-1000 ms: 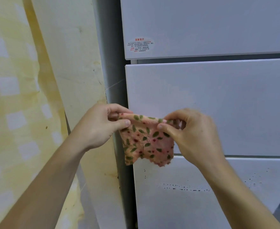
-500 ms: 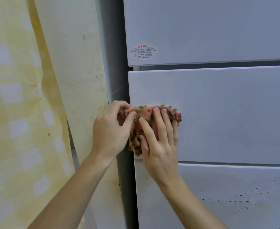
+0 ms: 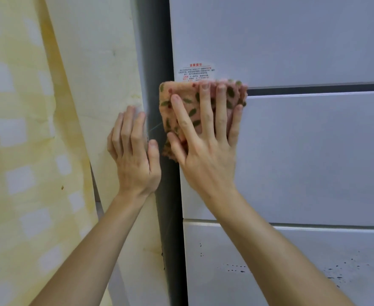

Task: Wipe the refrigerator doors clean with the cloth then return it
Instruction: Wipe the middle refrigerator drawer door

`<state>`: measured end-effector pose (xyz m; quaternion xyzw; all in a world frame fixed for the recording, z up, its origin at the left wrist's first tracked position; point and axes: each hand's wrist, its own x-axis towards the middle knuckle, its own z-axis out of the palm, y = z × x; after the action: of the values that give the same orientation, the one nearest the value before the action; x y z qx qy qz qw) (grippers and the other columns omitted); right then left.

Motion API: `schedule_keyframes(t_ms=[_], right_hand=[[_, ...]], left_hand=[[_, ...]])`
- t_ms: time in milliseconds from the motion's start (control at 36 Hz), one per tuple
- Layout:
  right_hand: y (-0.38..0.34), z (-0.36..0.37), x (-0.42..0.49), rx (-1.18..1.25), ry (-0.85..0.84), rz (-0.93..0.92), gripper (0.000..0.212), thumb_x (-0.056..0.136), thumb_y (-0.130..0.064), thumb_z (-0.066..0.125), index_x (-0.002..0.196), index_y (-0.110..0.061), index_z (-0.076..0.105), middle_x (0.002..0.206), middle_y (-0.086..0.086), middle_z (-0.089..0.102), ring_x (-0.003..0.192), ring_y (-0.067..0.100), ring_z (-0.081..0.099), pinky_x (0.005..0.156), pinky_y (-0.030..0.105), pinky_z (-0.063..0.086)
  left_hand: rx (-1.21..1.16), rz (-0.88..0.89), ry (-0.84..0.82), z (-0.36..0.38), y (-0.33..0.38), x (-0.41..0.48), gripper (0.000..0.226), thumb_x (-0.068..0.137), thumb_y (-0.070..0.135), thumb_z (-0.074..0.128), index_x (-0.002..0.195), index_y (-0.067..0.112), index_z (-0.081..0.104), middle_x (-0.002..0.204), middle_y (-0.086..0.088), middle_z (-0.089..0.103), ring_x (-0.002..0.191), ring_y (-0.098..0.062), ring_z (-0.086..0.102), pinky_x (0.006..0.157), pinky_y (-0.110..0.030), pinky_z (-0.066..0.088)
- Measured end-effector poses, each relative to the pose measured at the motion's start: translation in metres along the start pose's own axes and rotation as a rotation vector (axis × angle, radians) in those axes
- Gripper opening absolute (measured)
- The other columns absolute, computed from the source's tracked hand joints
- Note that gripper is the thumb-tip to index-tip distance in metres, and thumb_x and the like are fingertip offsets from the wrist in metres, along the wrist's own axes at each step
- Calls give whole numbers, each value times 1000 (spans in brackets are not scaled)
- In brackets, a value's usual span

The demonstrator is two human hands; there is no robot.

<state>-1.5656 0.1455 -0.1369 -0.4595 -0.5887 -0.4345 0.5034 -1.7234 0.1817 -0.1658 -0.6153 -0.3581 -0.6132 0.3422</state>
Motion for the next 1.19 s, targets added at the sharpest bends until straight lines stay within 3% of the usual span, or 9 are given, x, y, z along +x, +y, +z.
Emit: schedule_keyframes(t_ms=[167,306,444,667,778,972,1194], right_hand=[[-2,2,-101,61,-101,-90,60,106,-39,54,163,-32,34,174,12,18,161,32,16,130,55,11],[10,-2,-179,-22,-232,-168,65,100,-49,63,159,-38,40,175,5,17,161,25,16,132,50,7],[12,-5,-150,-4,-216,-166,66,103,-59,55,162,-39,33,175,6,14,162,26,15,131,51,9],[18,-4,-18,19,9,11,69,103,-68,47,162,-32,37,171,16,23,160,35,17,130,55,7],[18,-3,-43,8,10,18,70,104,-65,49,163,-30,36,171,16,23,160,36,16,130,57,11],[49,-13,-180,-72,-211,-66,78,99,-63,59,165,-35,28,176,8,7,162,31,9,131,53,5],[79,-25,-85,-51,-33,-4,73,100,-68,56,161,-31,40,170,16,24,160,35,18,129,56,14]], left_hand=[[22,9,-9,1,-4,-5,58,102,15,45,159,7,37,168,-17,33,158,-32,24,126,-55,22],[51,7,-30,2,-7,-10,64,100,14,48,161,7,33,170,-16,30,160,-33,21,129,-56,16],[74,-14,-29,3,-7,-11,65,99,18,48,161,8,34,170,-16,30,160,-34,20,126,-64,14],[77,-23,-43,-3,-7,-11,69,95,19,52,161,12,34,171,-13,29,160,-33,19,126,-67,11],[71,-41,-53,-3,-2,-11,67,95,18,51,160,10,36,170,-14,29,160,-34,20,125,-68,12],[26,15,-75,0,14,-19,61,101,21,44,161,16,35,169,-17,30,159,-37,22,128,-63,12],[-47,122,-159,10,50,-28,58,103,32,45,158,17,39,167,-20,32,158,-37,23,127,-62,16]])
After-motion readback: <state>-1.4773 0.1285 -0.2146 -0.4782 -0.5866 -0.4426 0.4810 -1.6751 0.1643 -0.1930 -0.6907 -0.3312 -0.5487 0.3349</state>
